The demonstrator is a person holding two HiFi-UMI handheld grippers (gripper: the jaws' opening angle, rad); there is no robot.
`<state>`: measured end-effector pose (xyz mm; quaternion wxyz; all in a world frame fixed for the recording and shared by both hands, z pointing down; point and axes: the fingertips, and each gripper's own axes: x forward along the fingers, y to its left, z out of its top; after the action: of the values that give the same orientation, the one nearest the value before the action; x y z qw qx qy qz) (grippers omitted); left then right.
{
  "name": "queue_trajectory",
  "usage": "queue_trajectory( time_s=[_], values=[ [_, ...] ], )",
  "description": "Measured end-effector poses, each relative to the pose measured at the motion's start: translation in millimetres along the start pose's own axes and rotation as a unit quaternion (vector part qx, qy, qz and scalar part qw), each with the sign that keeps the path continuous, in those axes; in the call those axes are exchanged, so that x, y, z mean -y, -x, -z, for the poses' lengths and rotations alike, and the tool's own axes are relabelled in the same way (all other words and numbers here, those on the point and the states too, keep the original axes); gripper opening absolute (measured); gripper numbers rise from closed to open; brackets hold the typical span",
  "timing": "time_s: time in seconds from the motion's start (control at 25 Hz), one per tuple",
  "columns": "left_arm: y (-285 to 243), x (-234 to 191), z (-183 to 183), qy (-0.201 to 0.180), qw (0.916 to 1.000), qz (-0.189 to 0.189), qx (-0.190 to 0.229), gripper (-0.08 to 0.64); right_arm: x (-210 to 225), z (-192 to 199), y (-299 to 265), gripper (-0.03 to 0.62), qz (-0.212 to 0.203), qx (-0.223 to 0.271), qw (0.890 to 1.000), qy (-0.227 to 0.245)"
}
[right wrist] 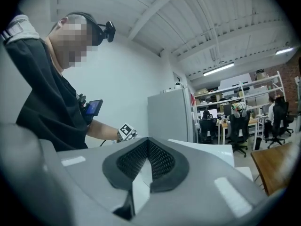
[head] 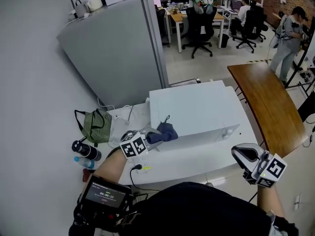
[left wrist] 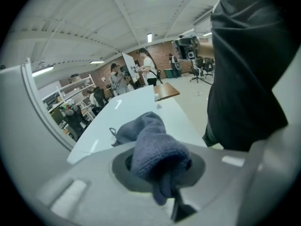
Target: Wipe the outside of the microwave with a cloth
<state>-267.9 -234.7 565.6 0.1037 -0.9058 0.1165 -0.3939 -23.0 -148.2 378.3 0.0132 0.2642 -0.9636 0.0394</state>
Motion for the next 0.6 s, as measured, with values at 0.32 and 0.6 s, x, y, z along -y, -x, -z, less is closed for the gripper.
queue_trajectory(
  time_s=[0.32, 0.6],
  values=[
    [-158, -3, -158, -0.061, 0.9959, 0.067, 0.004, 0.057, 92, 13, 132, 0.005, 0.067, 0.016, 0.998, -0.017],
    [-287, -6, -278, -0.132, 0.987, 0.092, -0.008, 0.057, 143, 25, 242, 0.005, 0.136, 0.024, 0.99, -0.033]
  ],
)
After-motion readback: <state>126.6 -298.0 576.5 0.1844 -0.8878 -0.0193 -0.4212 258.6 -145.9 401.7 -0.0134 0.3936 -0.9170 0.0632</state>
